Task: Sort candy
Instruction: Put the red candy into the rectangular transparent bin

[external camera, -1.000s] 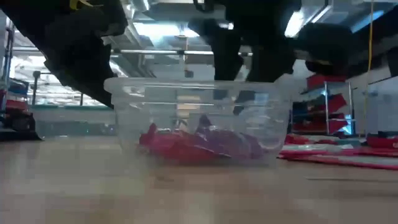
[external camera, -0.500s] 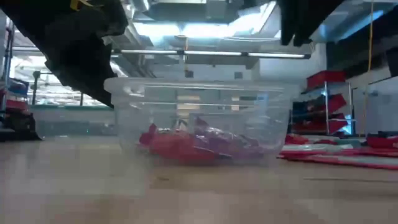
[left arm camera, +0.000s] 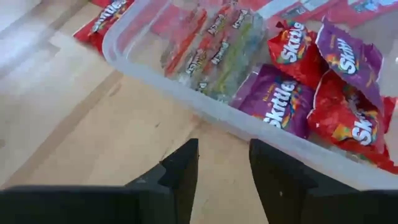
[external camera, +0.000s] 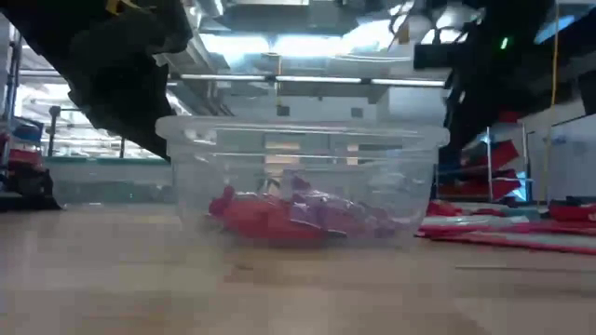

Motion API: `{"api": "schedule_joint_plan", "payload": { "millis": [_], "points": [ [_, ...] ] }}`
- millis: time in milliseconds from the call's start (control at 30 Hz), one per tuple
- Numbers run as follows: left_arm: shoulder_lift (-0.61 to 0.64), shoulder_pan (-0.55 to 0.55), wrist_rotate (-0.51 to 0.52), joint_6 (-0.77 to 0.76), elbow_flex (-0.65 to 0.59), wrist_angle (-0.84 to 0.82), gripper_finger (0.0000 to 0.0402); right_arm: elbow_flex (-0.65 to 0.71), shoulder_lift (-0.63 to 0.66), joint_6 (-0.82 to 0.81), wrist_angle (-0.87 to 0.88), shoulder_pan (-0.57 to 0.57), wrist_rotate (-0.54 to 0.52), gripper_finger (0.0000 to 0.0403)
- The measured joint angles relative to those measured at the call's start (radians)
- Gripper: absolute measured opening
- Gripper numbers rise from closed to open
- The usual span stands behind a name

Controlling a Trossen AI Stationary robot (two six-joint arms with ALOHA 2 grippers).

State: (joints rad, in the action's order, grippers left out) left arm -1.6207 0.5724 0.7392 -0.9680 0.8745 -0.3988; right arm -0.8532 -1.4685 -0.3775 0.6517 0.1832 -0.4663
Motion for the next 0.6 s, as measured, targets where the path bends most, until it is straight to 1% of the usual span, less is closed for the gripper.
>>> {"api": "schedule_joint_plan", "payload": {
  "millis": [100,167,300,433,600],
  "points": [
    [0.000,-0.003,0.000,0.000,0.000,0.000,0.0129,0.050,0.000,0.056,-0.100,-0.070,0.028,0.0124],
    [0.000,-0.008,0.000,0.000,0.000,0.000,0.0129,0.075,0.000,0.084,-0.161,-0.111,0.069,0.0124],
    [0.000,-0.017,0.000,0.000,0.000,-0.001,0.0129,0.128,-0.001,0.136,-0.247,-0.164,0.125,0.0124],
    [0.000,-0.018,0.000,0.000,0.000,0.000,0.0129,0.174,-0.002,0.173,-0.312,-0.173,0.146,0.0124],
    [0.000,-0.018,0.000,-0.002,0.000,-0.001,0.0129,0.208,-0.022,0.178,-0.315,-0.171,0.163,0.0124]
  ]
}}
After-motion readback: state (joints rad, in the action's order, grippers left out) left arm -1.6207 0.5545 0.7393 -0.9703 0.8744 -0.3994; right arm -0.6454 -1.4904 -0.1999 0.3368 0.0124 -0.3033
